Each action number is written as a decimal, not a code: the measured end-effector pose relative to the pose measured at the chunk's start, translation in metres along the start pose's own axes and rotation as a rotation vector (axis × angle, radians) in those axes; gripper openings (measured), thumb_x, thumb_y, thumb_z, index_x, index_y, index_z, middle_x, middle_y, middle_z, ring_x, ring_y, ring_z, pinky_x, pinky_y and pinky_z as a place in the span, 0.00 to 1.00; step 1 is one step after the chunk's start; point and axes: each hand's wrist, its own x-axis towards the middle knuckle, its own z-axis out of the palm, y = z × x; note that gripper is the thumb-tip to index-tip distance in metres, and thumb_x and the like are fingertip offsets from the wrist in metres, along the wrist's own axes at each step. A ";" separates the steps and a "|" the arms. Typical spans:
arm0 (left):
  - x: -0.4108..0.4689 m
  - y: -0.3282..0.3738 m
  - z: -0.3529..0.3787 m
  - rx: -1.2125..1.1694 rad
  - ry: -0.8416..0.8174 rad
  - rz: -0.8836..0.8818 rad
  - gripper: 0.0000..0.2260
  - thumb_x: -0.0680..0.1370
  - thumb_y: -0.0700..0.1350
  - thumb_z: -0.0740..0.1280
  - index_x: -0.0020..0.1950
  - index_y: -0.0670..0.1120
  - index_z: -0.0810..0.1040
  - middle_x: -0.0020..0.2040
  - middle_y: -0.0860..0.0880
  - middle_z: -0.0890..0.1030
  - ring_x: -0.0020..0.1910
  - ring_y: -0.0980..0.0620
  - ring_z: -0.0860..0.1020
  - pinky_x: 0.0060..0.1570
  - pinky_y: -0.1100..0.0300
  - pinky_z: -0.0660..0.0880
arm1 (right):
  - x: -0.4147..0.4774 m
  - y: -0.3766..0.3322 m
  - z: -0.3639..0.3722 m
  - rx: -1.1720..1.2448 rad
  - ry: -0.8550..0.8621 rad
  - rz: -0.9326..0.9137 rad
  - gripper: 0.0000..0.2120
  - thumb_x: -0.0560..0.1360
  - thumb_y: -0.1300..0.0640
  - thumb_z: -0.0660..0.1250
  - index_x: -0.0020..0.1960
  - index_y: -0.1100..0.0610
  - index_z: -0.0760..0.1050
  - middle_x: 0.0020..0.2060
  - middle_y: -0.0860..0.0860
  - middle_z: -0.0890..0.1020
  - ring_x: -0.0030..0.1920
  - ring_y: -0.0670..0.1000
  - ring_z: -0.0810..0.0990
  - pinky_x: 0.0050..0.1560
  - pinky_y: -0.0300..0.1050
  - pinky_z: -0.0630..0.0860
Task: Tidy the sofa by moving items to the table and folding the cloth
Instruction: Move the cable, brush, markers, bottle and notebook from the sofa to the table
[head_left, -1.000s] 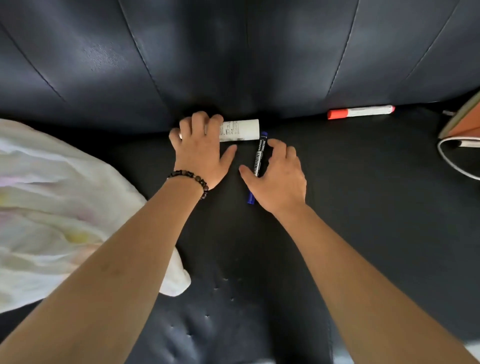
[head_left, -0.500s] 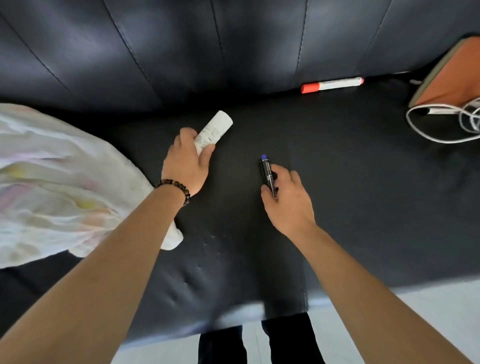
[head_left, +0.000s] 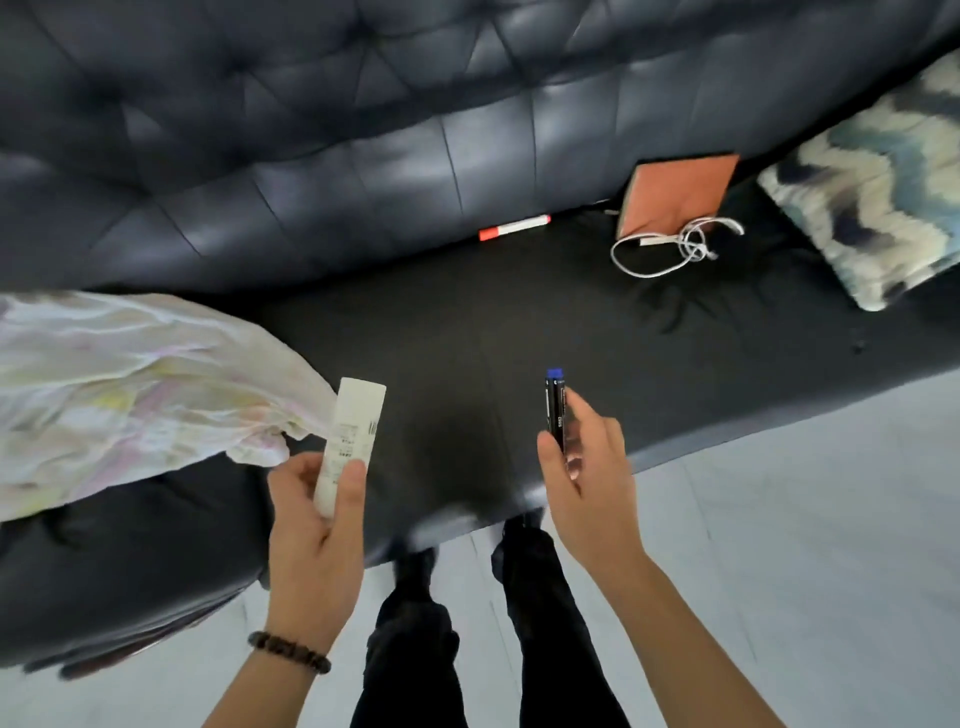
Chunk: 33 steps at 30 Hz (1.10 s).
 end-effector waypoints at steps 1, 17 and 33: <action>-0.011 0.017 -0.013 -0.016 -0.017 0.028 0.15 0.78 0.55 0.62 0.56 0.47 0.67 0.45 0.62 0.73 0.40 0.50 0.75 0.40 0.57 0.72 | -0.019 -0.013 -0.019 0.016 0.035 -0.001 0.21 0.80 0.51 0.63 0.72 0.44 0.66 0.52 0.43 0.71 0.47 0.44 0.78 0.48 0.41 0.77; -0.214 0.147 -0.062 0.002 -0.610 0.576 0.14 0.77 0.41 0.68 0.61 0.48 0.70 0.54 0.54 0.75 0.46 0.46 0.78 0.36 0.60 0.74 | -0.385 0.006 -0.195 0.385 0.858 0.291 0.16 0.78 0.55 0.68 0.59 0.38 0.70 0.49 0.43 0.79 0.46 0.42 0.79 0.43 0.36 0.74; -0.513 0.182 0.141 0.205 -0.885 0.913 0.19 0.76 0.45 0.70 0.65 0.46 0.70 0.59 0.50 0.76 0.55 0.50 0.76 0.43 0.65 0.73 | -0.551 0.240 -0.361 0.625 1.193 0.527 0.17 0.78 0.54 0.68 0.63 0.41 0.69 0.49 0.44 0.78 0.46 0.48 0.80 0.44 0.43 0.77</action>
